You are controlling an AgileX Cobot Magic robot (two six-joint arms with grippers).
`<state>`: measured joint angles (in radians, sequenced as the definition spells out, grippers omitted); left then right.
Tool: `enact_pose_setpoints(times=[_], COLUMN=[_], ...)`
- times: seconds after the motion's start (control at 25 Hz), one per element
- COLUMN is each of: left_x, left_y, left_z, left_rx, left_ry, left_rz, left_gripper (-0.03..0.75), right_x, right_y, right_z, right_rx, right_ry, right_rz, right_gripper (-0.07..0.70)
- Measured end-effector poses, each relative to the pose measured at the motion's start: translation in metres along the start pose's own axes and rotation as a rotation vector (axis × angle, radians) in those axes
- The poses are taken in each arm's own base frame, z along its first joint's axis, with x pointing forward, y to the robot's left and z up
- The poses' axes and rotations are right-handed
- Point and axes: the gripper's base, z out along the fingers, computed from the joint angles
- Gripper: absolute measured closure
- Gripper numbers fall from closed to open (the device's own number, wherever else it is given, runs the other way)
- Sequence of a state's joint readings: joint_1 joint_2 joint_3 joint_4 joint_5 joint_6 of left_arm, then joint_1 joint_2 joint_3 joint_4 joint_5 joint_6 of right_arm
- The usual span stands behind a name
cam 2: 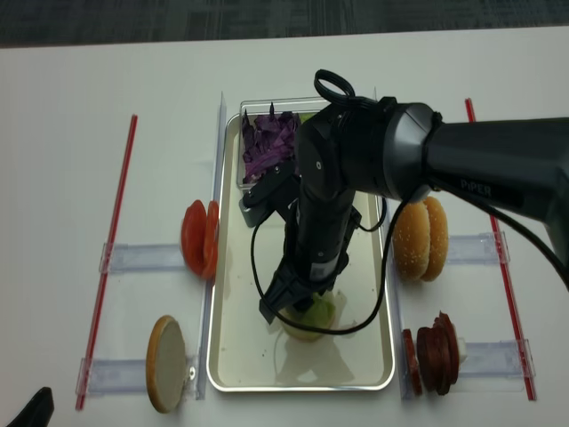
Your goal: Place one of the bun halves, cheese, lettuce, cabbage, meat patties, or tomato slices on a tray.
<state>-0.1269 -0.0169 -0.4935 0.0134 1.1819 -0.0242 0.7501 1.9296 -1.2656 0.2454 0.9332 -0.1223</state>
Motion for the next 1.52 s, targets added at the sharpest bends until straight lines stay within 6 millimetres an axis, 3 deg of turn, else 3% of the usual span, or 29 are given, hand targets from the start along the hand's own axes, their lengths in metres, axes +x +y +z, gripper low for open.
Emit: enact_pose_setpoints(times=[0.12, 0.24, 0.76, 1.32, 1.52], left_x=[0.000, 0.000, 0.000, 0.000, 0.000], left_y=[0.000, 0.000, 0.000, 0.000, 0.000], left_z=[0.000, 0.000, 0.000, 0.000, 0.000], left_rx=[0.000, 0.000, 0.000, 0.000, 0.000], left_ry=[0.000, 0.000, 0.000, 0.000, 0.000], left_rz=[0.000, 0.000, 0.000, 0.000, 0.000], left_gripper=[0.193, 0.193, 0.193, 0.193, 0.193], right_x=[-0.001, -0.001, -0.008, -0.025, -0.032], right_y=[0.000, 0.000, 0.003, 0.012, -0.002], right_z=[0.000, 0.000, -0.010, -0.049, -0.071], right_rx=[0.001, 0.000, -0.006, -0.015, -0.016], right_ry=[-0.009, -0.010, -0.025, -0.011, -0.026], right_rz=[0.000, 0.001, -0.013, -0.045, -0.013], right_gripper=[0.057, 0.024, 0.015, 0.019, 0.019])
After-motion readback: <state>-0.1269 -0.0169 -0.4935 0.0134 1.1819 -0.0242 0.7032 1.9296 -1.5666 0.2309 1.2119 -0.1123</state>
